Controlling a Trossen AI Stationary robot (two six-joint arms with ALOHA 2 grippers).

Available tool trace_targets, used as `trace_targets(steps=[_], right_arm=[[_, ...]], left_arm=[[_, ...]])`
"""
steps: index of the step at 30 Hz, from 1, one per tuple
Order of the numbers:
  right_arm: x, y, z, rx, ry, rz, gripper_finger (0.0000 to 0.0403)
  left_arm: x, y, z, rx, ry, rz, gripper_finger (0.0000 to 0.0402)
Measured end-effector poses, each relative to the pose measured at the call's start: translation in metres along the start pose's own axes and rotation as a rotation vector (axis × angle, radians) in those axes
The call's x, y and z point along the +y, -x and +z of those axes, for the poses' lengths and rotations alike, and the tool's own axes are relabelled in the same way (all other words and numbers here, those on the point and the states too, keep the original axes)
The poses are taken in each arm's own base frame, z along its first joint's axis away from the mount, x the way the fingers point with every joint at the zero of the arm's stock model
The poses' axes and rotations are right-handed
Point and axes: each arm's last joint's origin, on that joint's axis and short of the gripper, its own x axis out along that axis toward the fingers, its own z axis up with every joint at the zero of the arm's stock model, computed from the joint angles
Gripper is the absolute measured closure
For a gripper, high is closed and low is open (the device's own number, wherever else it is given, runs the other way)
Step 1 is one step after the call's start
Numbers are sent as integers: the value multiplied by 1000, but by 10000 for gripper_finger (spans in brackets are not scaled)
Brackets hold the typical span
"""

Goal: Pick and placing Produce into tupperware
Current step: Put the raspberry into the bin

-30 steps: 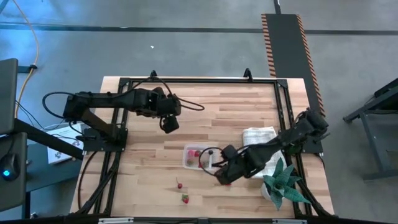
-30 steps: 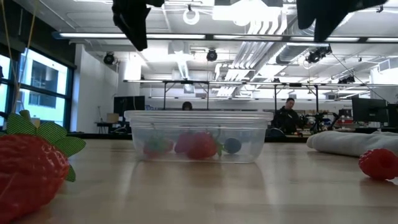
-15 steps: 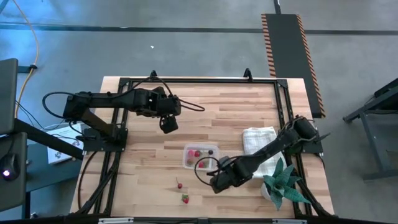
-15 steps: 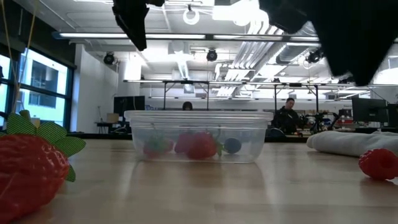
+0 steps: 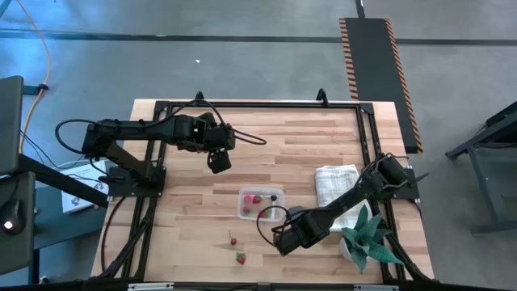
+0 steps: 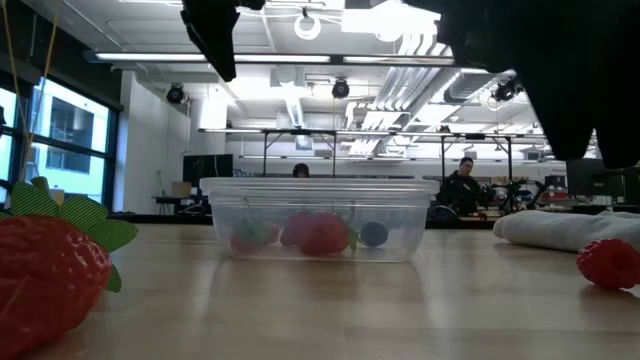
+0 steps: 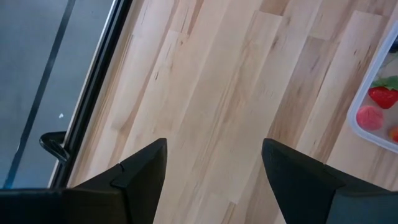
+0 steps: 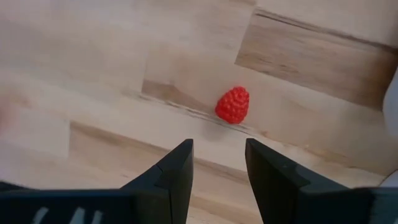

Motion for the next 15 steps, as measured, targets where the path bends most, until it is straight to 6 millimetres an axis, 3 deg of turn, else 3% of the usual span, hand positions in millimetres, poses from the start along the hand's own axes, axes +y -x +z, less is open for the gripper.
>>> trace_targets(steps=[7, 15], right_arm=[[0, -8, 0, -1, -120, -16, 265], [-8, -33, -2, 18, -192, 2, 265]], left_arm=[[0, 0, 0, 0, 0, 0, 151], [0, 0, 1, -4, -2, -1, 151]])
